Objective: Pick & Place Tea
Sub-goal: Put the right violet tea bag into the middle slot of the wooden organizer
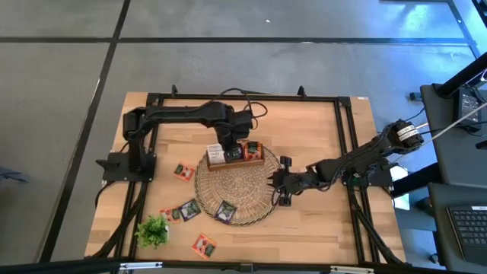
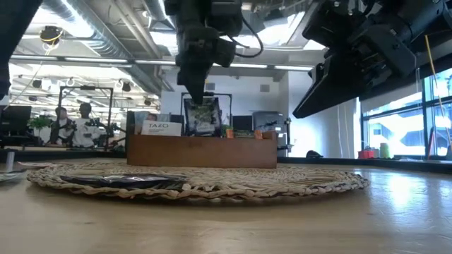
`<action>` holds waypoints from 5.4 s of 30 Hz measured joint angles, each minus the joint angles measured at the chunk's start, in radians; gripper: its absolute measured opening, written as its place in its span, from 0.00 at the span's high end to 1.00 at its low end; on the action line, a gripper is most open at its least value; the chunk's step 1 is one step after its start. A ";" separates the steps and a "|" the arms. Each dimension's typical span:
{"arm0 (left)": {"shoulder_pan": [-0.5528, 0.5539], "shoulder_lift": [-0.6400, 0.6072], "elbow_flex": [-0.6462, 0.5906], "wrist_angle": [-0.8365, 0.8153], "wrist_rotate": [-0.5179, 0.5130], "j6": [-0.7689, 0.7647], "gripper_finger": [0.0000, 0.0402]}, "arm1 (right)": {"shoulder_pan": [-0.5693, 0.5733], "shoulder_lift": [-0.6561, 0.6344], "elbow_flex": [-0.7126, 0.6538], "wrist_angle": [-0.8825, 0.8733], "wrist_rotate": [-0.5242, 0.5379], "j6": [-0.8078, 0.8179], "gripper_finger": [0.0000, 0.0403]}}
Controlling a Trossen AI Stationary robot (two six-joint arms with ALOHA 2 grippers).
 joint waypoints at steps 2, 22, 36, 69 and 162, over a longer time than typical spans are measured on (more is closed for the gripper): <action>0.000 0.016 0.012 -0.005 -0.032 0.014 1.00 | 0.000 0.000 0.000 0.000 0.000 0.001 0.75; -0.034 0.072 0.016 0.008 -0.073 0.059 1.00 | 0.000 0.000 0.000 -0.012 0.000 0.006 0.75; -0.037 0.074 0.016 0.005 -0.214 0.068 0.89 | 0.000 0.000 0.000 -0.014 0.000 0.006 0.75; -0.670 -0.060 -0.124 0.236 -0.285 -0.482 0.70 | 0.001 0.001 -0.134 0.377 -0.164 -0.017 0.75; -0.819 -0.059 -0.661 0.868 -0.392 -0.649 0.72 | -0.107 0.614 0.465 0.270 -0.623 0.791 0.75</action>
